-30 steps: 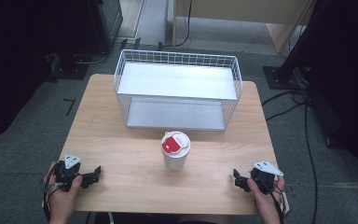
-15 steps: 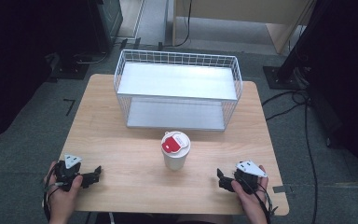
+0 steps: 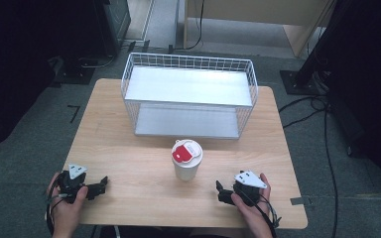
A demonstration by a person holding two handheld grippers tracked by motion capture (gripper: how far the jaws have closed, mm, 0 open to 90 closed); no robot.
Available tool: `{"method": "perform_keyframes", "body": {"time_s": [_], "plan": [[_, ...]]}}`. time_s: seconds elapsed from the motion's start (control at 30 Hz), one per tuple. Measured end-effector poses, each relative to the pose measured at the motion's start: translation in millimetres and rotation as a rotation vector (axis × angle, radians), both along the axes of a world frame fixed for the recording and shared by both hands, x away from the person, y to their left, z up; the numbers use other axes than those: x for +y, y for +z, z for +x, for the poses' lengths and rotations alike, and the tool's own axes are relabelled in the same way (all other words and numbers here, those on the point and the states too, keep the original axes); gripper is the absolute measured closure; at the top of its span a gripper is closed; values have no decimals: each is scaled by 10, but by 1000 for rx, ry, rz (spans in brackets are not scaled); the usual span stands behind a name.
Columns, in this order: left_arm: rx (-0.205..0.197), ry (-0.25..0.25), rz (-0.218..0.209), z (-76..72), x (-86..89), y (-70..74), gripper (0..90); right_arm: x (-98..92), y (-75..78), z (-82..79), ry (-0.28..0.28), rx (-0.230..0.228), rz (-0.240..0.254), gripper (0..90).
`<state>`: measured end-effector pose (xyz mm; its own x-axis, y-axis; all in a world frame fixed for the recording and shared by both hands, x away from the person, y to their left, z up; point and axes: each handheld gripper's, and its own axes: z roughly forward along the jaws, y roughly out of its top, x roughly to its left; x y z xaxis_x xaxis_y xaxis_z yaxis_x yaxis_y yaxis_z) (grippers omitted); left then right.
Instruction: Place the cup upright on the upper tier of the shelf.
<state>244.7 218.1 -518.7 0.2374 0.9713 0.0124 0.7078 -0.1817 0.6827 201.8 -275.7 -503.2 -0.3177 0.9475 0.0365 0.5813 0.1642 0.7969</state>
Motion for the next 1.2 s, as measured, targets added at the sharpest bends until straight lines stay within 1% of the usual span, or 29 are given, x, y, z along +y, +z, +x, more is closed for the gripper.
{"method": "perform_keyframes", "body": {"time_s": [0.33,0.47,0.63,0.73,0.87,1.07,1.2], "plan": [[1,-5,1,5,-1,0,0,236,117,27,43,-32,-2,63],[1,-5,2,5,-1,0,0,310,136,49,53,-30,4,63],[1,16,-1,22,-17,0,0,415,144,73,81,-36,3,63],[-1,15,-1,39,-17,-1,0,487,147,80,95,-38,12,63],[0,15,0,39,-16,0,0,589,142,81,123,-41,13,63],[-1,16,0,39,-17,-1,0,721,166,74,150,-59,47,64],[-1,16,-1,39,-18,-1,0,807,185,91,165,-63,52,64]]}}
